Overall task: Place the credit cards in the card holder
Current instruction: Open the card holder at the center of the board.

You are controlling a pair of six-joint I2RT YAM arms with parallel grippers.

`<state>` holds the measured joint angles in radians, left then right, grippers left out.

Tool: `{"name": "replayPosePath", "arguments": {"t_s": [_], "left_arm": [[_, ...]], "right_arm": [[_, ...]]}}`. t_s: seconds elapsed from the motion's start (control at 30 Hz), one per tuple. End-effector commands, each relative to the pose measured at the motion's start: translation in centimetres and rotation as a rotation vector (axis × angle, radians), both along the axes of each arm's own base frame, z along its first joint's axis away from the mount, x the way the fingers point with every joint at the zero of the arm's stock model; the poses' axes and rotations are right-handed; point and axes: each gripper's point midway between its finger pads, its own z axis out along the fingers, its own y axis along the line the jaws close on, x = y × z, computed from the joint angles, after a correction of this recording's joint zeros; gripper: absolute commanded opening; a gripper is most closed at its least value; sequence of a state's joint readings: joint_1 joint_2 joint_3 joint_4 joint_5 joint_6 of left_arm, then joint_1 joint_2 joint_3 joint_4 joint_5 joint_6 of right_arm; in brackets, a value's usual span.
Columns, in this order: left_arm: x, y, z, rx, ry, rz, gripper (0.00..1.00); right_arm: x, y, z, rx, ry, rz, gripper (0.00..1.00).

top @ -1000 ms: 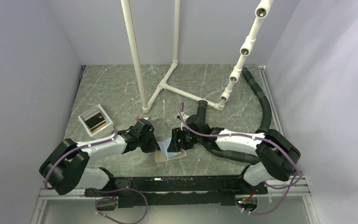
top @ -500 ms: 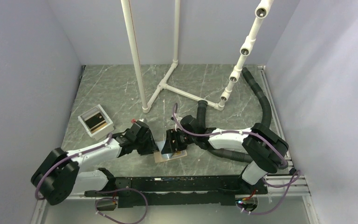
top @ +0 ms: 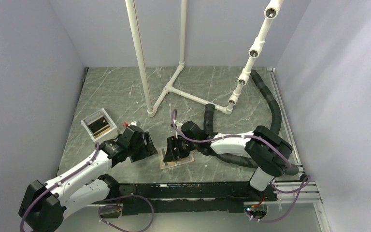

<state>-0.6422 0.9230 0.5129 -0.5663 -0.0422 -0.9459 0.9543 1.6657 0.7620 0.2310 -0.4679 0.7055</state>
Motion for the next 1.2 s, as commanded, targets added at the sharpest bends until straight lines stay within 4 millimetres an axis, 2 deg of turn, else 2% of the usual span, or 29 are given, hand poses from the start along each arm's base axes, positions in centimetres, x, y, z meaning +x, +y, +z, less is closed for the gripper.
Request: {"name": "replayPosePath", "arguments": {"t_s": [0.0,0.1,0.17,0.23,0.33,0.47,0.63,0.7,0.9,1.17], "left_arm": [[1.5,-1.9,2.6,-0.104,-0.061,-0.058,0.73],[2.0,-4.5,3.1,-0.198,-0.048,-0.141,0.63],[2.3,-5.4,2.9,-0.218,-0.028,-0.160,0.59],[2.5,-5.4,2.0,-0.197,-0.006,-0.152,0.56],[2.6,-5.4,1.4,-0.193,-0.007,-0.155,0.56],[2.3,-5.8,0.5,-0.212,0.012,-0.165,0.56],[2.2,-6.5,-0.4,-0.253,0.033,-0.171,0.53],[2.2,-6.5,-0.8,-0.250,0.045,-0.166,0.51],[2.1,-6.2,-1.2,-0.233,0.054,-0.154,0.55],[2.2,-7.1,-0.6,-0.282,0.038,-0.174,0.54]], "right_arm": [[2.5,-1.4,1.5,-0.087,-0.165,-0.062,0.60],[3.1,-3.0,1.4,-0.158,-0.220,-0.086,0.54],[3.2,-3.7,0.6,-0.202,-0.219,-0.094,0.47],[3.1,-3.6,0.5,-0.209,-0.215,-0.091,0.42],[3.4,-3.4,0.8,-0.190,-0.224,-0.106,0.41],[4.4,-4.6,0.3,-0.257,-0.246,-0.178,0.34],[4.7,-5.4,-0.5,-0.307,-0.244,-0.197,0.25],[4.5,-5.3,-0.6,-0.300,-0.238,-0.192,0.24],[4.4,-5.3,-0.9,-0.296,-0.231,-0.192,0.24],[4.3,-5.2,-1.0,-0.294,-0.224,-0.187,0.23]]}}
